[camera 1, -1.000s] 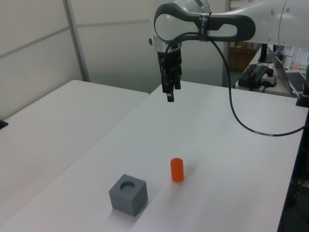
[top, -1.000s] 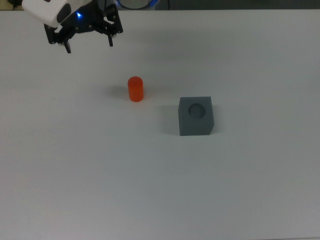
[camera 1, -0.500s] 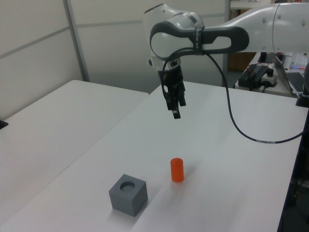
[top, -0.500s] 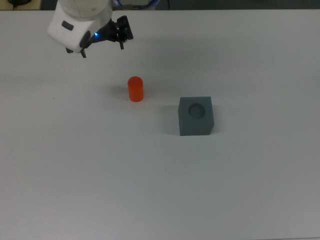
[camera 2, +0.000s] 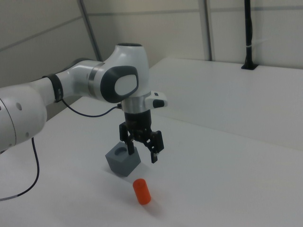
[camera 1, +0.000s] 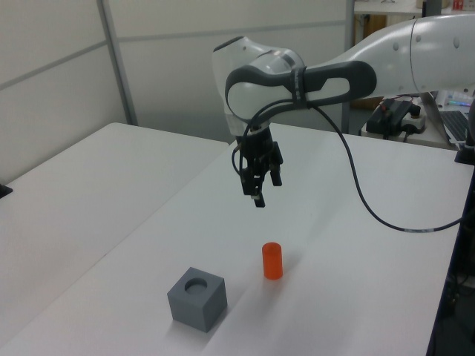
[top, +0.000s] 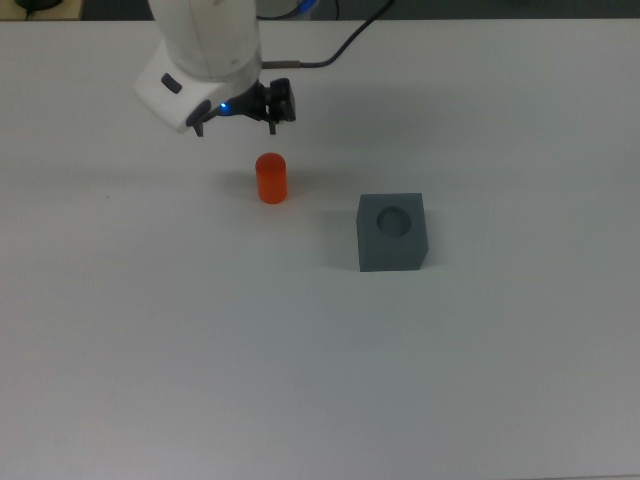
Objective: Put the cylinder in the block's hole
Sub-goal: 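Move the open gripper over the orange cylinder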
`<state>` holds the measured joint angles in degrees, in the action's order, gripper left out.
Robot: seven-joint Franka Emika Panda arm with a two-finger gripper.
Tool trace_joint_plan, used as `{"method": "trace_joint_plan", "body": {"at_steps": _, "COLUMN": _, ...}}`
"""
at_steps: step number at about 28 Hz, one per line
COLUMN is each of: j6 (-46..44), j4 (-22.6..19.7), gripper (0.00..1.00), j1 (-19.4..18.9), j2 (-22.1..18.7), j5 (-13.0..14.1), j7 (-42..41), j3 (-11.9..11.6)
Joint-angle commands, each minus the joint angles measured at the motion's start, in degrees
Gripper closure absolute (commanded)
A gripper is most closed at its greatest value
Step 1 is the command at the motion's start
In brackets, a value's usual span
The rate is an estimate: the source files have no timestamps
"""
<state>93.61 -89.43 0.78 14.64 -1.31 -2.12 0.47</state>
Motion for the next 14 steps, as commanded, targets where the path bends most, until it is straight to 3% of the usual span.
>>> {"method": "trace_joint_plan", "body": {"at_steps": 1, "j6": 9.6, "j4": -10.7, "gripper": 0.00, "j1": -0.2, "j2": -5.7, "j5": -0.3, "j7": 4.3, "j3": 0.6}}
{"method": "trace_joint_plan", "body": {"at_steps": 5, "j6": 14.2, "j4": -15.8, "gripper": 0.00, "j1": -0.1, "j2": -7.9, "j5": -0.4, "j7": 4.8, "j3": 1.5}}
{"method": "trace_joint_plan", "body": {"at_steps": 14, "j6": 14.4, "j4": -18.7, "gripper": 0.00, "j1": -0.1, "j2": -8.0, "j5": -0.9, "j7": 4.8, "j3": 2.0}}
